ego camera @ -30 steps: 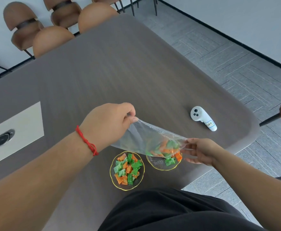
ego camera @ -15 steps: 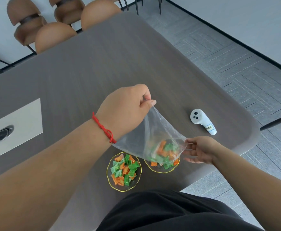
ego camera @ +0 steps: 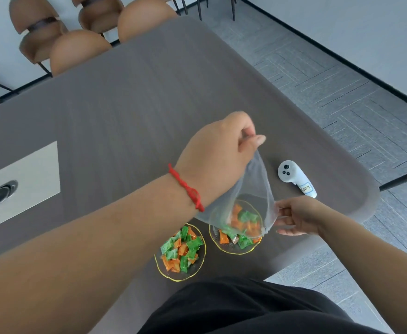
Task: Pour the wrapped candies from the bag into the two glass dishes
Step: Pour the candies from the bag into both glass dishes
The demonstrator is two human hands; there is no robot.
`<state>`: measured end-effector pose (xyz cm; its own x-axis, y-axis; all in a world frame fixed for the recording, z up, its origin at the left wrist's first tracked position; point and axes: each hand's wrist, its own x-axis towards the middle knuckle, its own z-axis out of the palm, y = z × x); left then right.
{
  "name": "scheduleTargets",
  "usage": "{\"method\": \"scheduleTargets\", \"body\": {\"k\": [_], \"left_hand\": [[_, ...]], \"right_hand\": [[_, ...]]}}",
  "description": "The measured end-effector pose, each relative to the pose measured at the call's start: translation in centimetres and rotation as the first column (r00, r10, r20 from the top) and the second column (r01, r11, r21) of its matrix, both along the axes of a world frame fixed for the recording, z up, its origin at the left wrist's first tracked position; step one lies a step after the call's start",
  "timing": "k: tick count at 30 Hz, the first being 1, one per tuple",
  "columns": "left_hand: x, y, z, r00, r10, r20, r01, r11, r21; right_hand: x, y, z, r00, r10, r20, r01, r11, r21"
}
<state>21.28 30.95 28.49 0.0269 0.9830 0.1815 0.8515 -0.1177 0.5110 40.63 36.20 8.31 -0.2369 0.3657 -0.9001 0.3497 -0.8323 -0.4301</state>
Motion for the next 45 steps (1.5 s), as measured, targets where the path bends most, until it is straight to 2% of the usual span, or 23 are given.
{"method": "scheduleTargets", "body": {"k": [1,3,5,8,11,12,16,19,27,31,33,40,42,45], "left_hand": [[0.6,0.2,-0.2,0.999,-0.036,-0.035,0.036,0.999,0.013],[1.9,0.2,-0.6,0.951,-0.119,-0.284,0.151,0.984,0.093],[2.2,0.3,-1.0,0.883,-0.111,-0.456,0.203,0.966,0.159],[1.2,1.0,-1.2,0.853,-0.018,-0.521,0.154,0.964,0.218],[0.3,1.0,-1.0,0.725,0.065,-0.686,0.107,0.973,0.205],[0.1,1.0,-1.3,0.721,0.071,-0.689,0.092,0.976,0.197],[-1.6,0.7,-3.5,0.81,0.013,-0.587,0.091,0.985,0.147],[-2.1,0.5,-3.5,0.858,0.022,-0.513,0.083,0.98,0.18],[-3.1,0.8,-2.1,0.88,0.075,-0.468,0.069,0.956,0.284],[-6.7,0.6,-1.0,0.929,0.116,-0.352,-0.049,0.98,0.195],[-9.2,0.2,-0.7,0.924,0.133,-0.358,-0.077,0.983,0.166],[-18.0,-1.5,-0.1,0.881,0.299,-0.367,-0.32,0.947,0.005],[-19.7,-2.5,-0.6,0.885,0.356,-0.299,-0.376,0.926,-0.01],[-20.8,-3.9,-2.3,0.885,0.46,-0.076,-0.463,0.886,-0.034]], "right_hand": [[-0.2,0.0,0.0,1.0,0.002,-0.002,-0.002,1.0,0.012],[-0.7,-0.1,-0.3,1.0,0.019,-0.001,-0.019,0.999,0.027],[-1.1,-0.2,-0.5,0.998,0.055,-0.014,-0.055,0.998,0.022],[-1.8,-0.2,-0.7,0.996,0.081,-0.023,-0.08,0.997,0.017],[-2.5,-0.3,-0.9,0.995,0.09,-0.039,-0.09,0.996,0.017],[-2.7,-0.2,-1.0,0.995,0.1,-0.03,-0.099,0.995,0.024],[-3.2,0.1,-1.1,0.992,0.125,0.004,-0.125,0.992,0.031],[-3.6,0.2,-0.7,0.992,0.121,0.016,-0.122,0.991,0.049],[-3.6,0.6,-0.1,0.998,0.055,-0.034,-0.053,0.997,0.064],[-3.3,2.3,0.3,0.997,0.019,-0.069,-0.017,0.999,0.035],[-3.8,3.6,0.9,0.997,0.015,-0.081,-0.011,0.999,0.05],[-8.9,8.3,4.5,0.993,0.056,-0.108,-0.011,0.925,0.38],[-10.2,9.3,5.1,0.986,0.066,-0.152,0.008,0.897,0.441],[-11.9,10.1,5.5,0.966,0.056,-0.252,0.088,0.847,0.524]]}}
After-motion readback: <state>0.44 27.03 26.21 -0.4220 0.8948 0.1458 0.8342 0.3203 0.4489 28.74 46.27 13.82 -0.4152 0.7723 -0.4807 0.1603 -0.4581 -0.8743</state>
